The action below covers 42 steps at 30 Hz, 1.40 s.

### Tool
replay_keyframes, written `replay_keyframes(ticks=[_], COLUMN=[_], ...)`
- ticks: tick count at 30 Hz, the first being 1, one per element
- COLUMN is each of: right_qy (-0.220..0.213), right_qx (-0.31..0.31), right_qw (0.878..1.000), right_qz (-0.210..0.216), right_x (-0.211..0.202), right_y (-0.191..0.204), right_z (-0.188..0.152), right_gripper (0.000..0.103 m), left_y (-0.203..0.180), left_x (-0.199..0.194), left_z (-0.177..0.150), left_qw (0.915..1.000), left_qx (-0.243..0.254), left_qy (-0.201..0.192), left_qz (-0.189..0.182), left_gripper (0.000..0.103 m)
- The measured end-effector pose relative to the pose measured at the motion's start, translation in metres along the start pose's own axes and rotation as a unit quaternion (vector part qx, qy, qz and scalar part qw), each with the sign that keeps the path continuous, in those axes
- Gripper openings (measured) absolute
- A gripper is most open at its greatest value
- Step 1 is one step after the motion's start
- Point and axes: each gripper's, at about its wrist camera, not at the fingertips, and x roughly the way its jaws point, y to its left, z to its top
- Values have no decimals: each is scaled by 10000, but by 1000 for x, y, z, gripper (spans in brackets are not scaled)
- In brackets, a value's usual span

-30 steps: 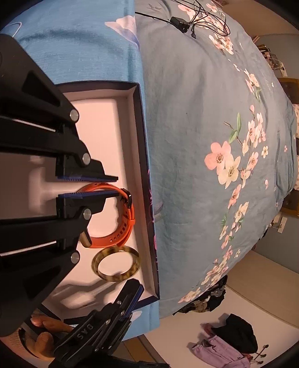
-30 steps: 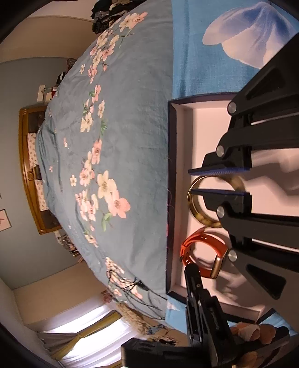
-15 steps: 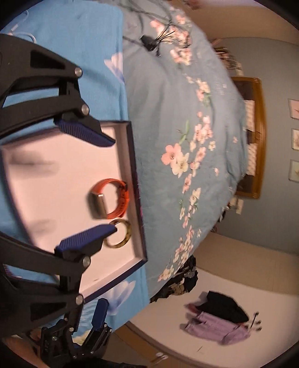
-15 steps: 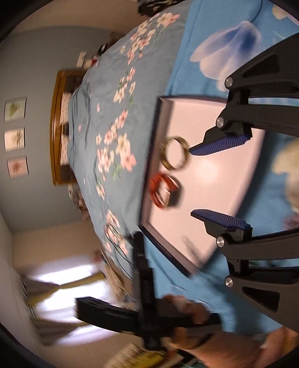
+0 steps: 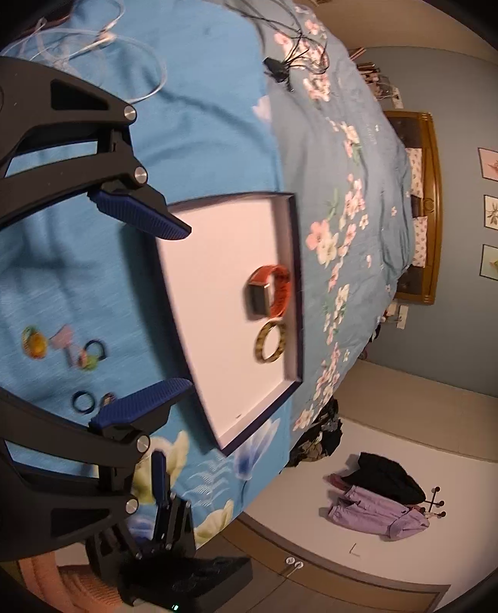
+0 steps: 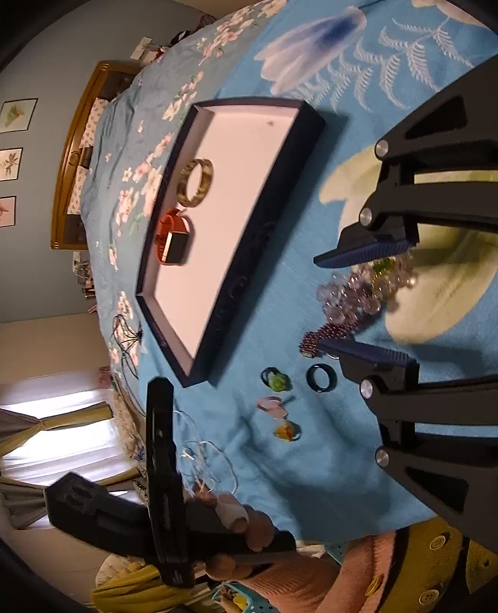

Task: Organize jewelry
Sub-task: 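Grasp the clear crystal bead bracelet with the right tool while the left tool reaches the pink pendant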

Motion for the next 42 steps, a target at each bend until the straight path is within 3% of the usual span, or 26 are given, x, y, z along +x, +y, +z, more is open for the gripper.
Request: replay_keyframes(ticks=[5,8,14,25,39,42], right_qy=[62,-28,-207,-1043,-1082,-1086], right_qx=[34,76,385,986,1187,1247], right_qw=[9999,9999,9990,9896,9869,9862], right_qz=[-97,-75,4,34,-131,-86], right_x=[6,0,-16,-68,-63,-61], right_y=[0,-2,-14,-36,-44,-45], right_z=[-4,-4,-3,8,3,2], right_gripper=[27,8,8,8,8,8], left_y=[-4,-6,-7,-13,-22,-24], left_x=[-3,-3,-5,-10,-13,-8], left_z=[-18,-25,-33,-50,-77,-77], left_qw=[9999,9999,9997,9992,9971,9968], left_qx=[-37,-91,-109,69,291,374], left_qy=[87,117,157,222,567,621], left_qz=[-76,-88,-180,-317,-409,-335], left_gripper=[75,75,75,75,75,71])
